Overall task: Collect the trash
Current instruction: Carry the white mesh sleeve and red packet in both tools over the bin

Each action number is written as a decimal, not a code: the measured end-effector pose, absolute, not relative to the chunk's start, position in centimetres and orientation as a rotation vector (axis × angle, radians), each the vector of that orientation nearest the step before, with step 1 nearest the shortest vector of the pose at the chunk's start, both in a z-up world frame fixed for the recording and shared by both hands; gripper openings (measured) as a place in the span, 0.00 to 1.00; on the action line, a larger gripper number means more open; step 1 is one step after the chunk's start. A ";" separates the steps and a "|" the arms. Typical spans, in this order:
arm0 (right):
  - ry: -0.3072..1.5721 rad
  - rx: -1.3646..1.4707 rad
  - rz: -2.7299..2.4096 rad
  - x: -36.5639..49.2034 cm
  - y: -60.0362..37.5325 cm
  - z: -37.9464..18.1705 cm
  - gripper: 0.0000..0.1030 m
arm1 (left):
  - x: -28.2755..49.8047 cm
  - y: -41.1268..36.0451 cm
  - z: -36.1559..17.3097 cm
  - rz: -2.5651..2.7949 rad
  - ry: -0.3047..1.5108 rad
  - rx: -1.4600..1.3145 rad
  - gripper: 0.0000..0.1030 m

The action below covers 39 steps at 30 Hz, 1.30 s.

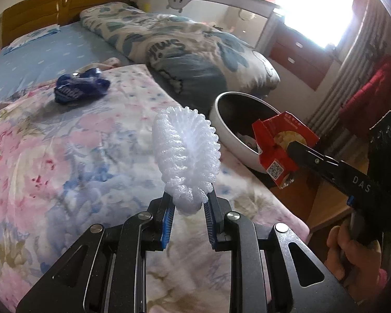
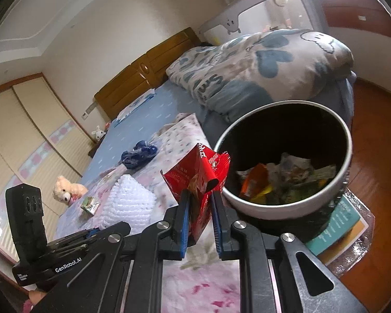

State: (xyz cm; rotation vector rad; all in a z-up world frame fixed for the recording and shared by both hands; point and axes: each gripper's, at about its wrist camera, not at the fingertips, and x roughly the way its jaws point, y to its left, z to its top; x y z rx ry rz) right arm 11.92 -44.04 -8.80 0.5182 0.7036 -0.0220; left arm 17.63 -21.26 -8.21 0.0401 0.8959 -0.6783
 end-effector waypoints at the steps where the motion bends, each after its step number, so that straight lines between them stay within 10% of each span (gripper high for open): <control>1: 0.702 0.519 -0.026 11.8 -44.2 -8.8 0.15 | 17.5 -21.5 -8.2 -0.685 0.897 0.046 0.19; 39: 0.680 0.535 -0.176 11.3 -52.2 -8.3 0.15 | 19.3 -33.1 -7.2 -0.806 0.903 0.200 0.19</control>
